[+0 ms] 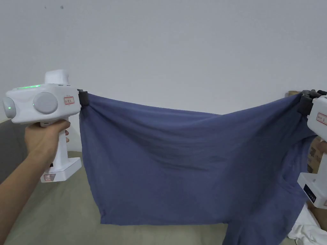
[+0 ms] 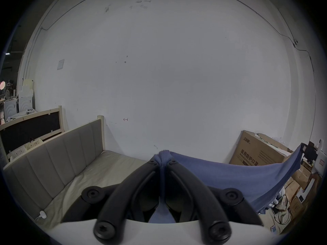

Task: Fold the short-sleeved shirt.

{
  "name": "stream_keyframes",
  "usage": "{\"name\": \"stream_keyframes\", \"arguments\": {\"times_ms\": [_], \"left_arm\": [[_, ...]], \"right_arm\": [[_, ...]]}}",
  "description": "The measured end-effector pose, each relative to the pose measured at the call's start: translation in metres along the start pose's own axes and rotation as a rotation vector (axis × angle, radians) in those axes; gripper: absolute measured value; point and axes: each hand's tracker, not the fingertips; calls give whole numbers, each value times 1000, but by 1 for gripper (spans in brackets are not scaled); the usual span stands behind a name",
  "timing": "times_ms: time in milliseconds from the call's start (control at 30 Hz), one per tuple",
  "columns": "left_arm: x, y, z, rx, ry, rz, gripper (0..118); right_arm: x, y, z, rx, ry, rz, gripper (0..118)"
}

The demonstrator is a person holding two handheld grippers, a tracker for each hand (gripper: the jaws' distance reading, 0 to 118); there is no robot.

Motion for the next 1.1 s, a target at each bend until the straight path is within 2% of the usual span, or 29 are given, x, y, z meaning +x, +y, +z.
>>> {"name": "stream_keyframes", "arguments": {"times_ms": [67, 100, 133, 167, 267, 300, 367, 533, 567, 700, 867, 1100], "left_arm": [[-6, 5, -18, -8, 6, -14, 8], [-47, 26, -36, -13, 6, -18, 8], [-47, 26, -36, -21, 7, -26, 8], [-63, 17, -71, -30, 6, -29, 8], [-64, 2, -76, -76, -2, -30, 8], [-63, -28, -104, -92, 2, -31, 8], [-66, -68, -116, -114, 2, -30, 8], [-61, -156, -82, -186, -11, -14, 8], [-70, -162, -109, -204, -19, 1, 8], [-84, -218, -95, -293, -24, 46, 8], [-102, -285, -54, -394, -8, 75, 8], [-135, -360, 4, -519, 51, 40, 8]], "right_arm": [[0, -7, -8, -5, -4, 13, 4], [0, -14, -10, -16, 1, 15, 4], [1, -23, -14, -25, -1, 18, 4], [2, -31, -18, -42, -6, 21, 4], [7, -61, -28, -94, -11, 24, 4], [9, -72, -31, -111, -13, 23, 4], [12, -99, -34, -146, -19, 17, 4], [17, -167, -24, -240, -29, -3, 4], [18, -182, -18, -268, -33, -13, 4], [20, -226, 7, -336, -20, -51, 4], [26, -277, 61, -435, -7, -87, 4], [35, -320, 148, -530, -2, -140, 5]]}}
